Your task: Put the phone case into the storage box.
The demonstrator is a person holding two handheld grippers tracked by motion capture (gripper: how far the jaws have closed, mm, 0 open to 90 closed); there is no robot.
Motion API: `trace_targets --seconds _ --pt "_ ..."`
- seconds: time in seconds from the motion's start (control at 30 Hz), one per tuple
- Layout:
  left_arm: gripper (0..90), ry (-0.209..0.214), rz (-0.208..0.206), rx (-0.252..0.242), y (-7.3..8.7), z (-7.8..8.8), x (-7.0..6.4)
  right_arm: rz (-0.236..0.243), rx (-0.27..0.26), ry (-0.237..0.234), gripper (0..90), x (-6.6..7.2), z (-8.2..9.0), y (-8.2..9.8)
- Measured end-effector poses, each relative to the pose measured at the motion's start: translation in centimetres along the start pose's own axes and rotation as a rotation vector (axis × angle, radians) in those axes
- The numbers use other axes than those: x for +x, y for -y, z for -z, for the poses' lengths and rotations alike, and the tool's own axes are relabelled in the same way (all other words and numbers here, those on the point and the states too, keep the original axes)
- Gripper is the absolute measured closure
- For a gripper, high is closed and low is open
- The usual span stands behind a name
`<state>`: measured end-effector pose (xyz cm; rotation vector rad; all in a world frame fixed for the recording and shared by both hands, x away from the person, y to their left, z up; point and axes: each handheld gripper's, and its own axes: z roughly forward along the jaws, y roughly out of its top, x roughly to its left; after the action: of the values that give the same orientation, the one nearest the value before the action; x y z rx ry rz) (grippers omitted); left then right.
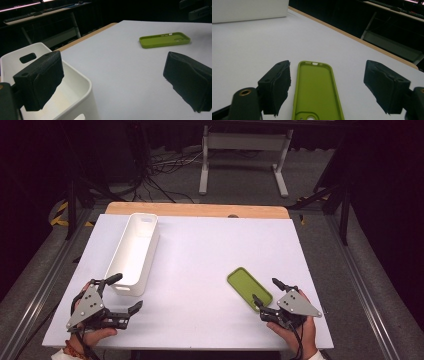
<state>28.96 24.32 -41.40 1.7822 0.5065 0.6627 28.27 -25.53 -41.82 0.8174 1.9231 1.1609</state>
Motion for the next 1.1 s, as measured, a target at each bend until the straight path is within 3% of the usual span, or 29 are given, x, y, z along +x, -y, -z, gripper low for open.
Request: trace_targets --seconds 0.2,0.33,0.47,0.6,0.67,0.8,1.1 --pt "4.1 0.011 0.013 0.005 0.0 -0.1 -0.1 -0.037 0.004 -0.007 26.3 -0.2 0.0 0.1" --pt "4.2 0.019 0.005 0.007 0.1 -0.1 -0.1 -0.043 0.008 -0.017 34.7 -0.3 -0.1 0.0" --pt "4.4 0.012 0.0 0.013 0.1 0.0 -0.3 -0.042 0.022 -0.047 49.2 -0.3 -0.2 0.0" --pt "4.7 0.015 -0.024 0.022 0.0 -0.1 -0.3 -0.037 0.041 -0.079 68.8 -0.3 -0.3 0.2" --pt "4.8 0.019 -0.017 0.023 0.1 -0.2 -0.4 -0.026 0.046 -0.088 79.2 -0.3 -0.3 0.2" --pt "4.9 0.027 -0.017 0.025 0.1 -0.3 -0.4 -0.025 0.063 -0.113 89.5 -0.6 -0.5 0.2" --pt "4.9 0.042 -0.033 0.036 0.2 -0.4 -0.7 -0.045 0.142 -0.083 90.0 -1.4 -1.0 0.7"
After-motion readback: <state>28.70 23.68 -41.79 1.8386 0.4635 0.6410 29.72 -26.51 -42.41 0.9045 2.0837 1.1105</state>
